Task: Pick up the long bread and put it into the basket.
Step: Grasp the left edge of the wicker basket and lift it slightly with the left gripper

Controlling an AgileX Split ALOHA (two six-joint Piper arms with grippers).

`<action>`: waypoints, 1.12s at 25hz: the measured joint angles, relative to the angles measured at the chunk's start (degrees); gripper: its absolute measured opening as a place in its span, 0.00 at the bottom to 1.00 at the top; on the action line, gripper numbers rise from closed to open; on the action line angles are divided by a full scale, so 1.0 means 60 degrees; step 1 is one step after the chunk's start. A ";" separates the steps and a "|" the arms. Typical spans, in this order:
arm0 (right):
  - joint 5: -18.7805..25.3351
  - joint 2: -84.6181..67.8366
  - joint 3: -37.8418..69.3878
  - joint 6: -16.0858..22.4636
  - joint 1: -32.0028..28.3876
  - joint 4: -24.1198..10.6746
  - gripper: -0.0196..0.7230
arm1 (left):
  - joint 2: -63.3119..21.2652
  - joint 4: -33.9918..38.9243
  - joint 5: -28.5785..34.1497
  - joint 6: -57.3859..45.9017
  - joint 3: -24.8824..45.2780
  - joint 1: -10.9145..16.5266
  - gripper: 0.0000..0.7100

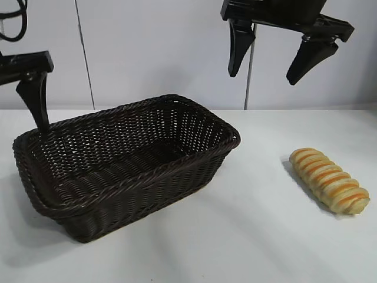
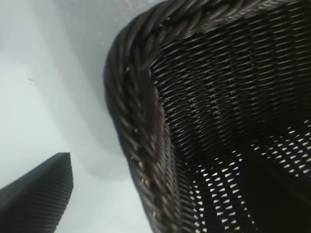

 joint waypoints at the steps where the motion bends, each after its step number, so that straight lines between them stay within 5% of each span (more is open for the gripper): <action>1: 0.0000 0.0000 0.0000 0.0000 0.0000 0.0000 0.89 | 0.0064 -0.0081 -0.0169 0.0000 0.0114 0.0000 0.94; 11: 0.0000 0.0000 0.0000 0.0000 0.0000 0.0000 0.89 | 0.0806 -0.0182 -0.1121 0.0000 0.0813 0.0000 0.92; 13: 0.0000 0.0000 0.0000 0.0000 0.0000 0.0000 0.89 | 0.0858 -0.0239 -0.1211 0.0000 0.0825 0.0000 0.81; 19: 0.0000 0.0000 0.0000 0.0000 0.0000 0.0000 0.89 | 0.0884 -0.0583 -0.1581 -0.0177 0.0837 0.0000 0.18; 28: 0.0000 0.0000 0.0000 0.0000 0.0000 0.0000 0.89 | 0.0884 -0.1075 -0.1662 0.0358 0.0825 0.0056 0.14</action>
